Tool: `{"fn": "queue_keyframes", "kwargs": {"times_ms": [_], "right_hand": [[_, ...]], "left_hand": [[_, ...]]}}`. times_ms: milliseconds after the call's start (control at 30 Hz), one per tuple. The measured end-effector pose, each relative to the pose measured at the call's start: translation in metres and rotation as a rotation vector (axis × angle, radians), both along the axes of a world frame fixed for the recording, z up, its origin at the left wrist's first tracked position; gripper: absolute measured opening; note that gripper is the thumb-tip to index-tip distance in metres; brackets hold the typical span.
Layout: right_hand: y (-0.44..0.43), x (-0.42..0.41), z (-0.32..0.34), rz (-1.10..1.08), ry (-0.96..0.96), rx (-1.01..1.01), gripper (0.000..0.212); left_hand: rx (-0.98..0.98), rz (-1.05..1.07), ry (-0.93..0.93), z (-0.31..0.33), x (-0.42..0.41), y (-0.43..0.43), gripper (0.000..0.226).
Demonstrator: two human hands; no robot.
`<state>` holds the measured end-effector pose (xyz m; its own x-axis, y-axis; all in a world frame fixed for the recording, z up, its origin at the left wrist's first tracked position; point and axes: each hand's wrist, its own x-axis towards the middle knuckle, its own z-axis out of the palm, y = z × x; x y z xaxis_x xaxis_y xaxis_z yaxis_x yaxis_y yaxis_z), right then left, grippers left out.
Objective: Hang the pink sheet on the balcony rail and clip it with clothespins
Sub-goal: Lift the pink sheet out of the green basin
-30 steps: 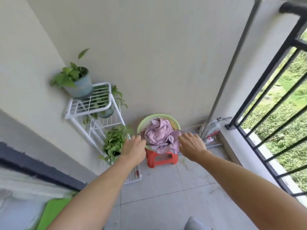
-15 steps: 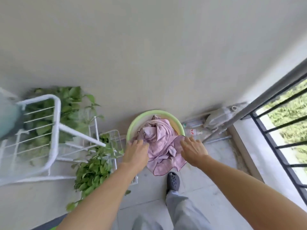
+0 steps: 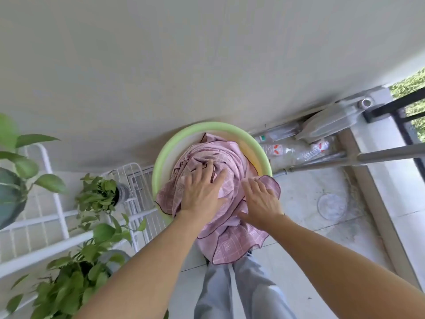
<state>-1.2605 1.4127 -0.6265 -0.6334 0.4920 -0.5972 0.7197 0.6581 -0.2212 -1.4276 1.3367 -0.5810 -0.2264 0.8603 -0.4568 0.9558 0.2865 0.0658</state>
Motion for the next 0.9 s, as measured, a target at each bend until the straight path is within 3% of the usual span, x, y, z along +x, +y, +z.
{"fn": "queue_keyframes", "kwargs": {"times_ms": [100,233,300,400,667,800,900], "right_hand": [[-0.006,-0.009,-0.031,-0.049,-0.081,-0.039,0.086],[-0.007,-0.019,-0.038,-0.044,-0.108,0.022,0.028],[-0.006,-0.02,-0.026,-0.047,-0.084,0.009,0.017],[-0.001,-0.018,0.0,-0.086,-0.01,0.004,0.018],[0.04,0.003,0.126,-0.303,0.276,0.172,0.034],[0.051,0.002,0.191,-0.566,0.461,0.147,0.028],[0.052,-0.003,0.238,-0.737,0.611,0.086,0.019]], "left_hand": [[-0.015,-0.004,0.001,-0.023,-0.02,-0.008,0.057],[0.163,0.018,-0.018,-0.025,-0.032,-0.012,0.028],[0.223,0.045,-0.022,-0.01,-0.032,-0.007,0.027],[0.241,0.133,0.001,0.025,-0.037,-0.001,0.01],[0.221,0.397,0.098,0.139,-0.066,-0.019,0.013],[0.185,0.514,0.137,0.18,-0.071,-0.036,0.015],[0.043,0.47,0.174,0.191,-0.068,-0.05,0.019]]}}
